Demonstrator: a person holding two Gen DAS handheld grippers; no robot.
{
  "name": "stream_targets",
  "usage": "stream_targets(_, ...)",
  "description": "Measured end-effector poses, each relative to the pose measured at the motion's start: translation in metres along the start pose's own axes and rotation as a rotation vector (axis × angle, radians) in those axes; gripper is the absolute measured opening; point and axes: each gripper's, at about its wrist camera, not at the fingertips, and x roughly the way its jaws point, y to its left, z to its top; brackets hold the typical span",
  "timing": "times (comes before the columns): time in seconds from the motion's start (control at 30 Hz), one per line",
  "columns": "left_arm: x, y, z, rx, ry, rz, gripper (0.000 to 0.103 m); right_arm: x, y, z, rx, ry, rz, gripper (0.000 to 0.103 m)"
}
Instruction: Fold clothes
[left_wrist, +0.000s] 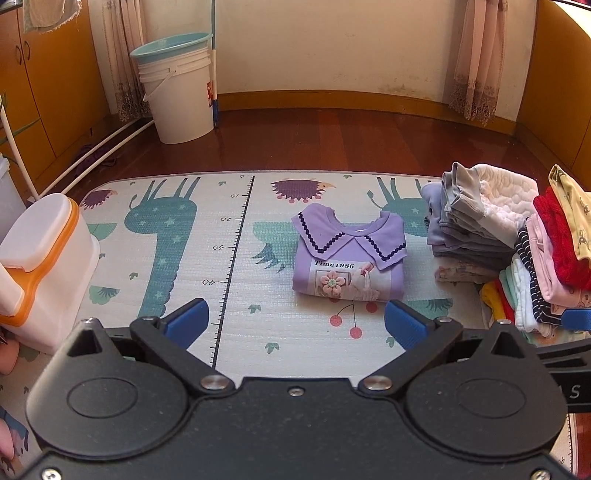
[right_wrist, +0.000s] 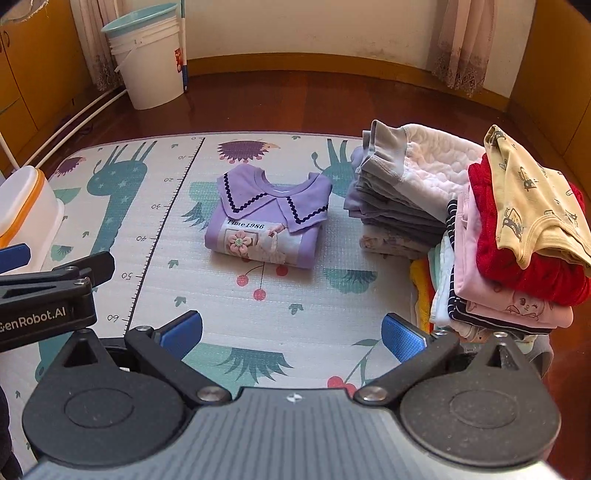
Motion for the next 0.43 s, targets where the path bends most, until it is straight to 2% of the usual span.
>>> stream_targets(0.43,-0.013,0.001,-0.002,0.002,-0.039,-0.012,0.102,-0.011,0.0,0.001,-0.023,-0.012,0.019,0.102)
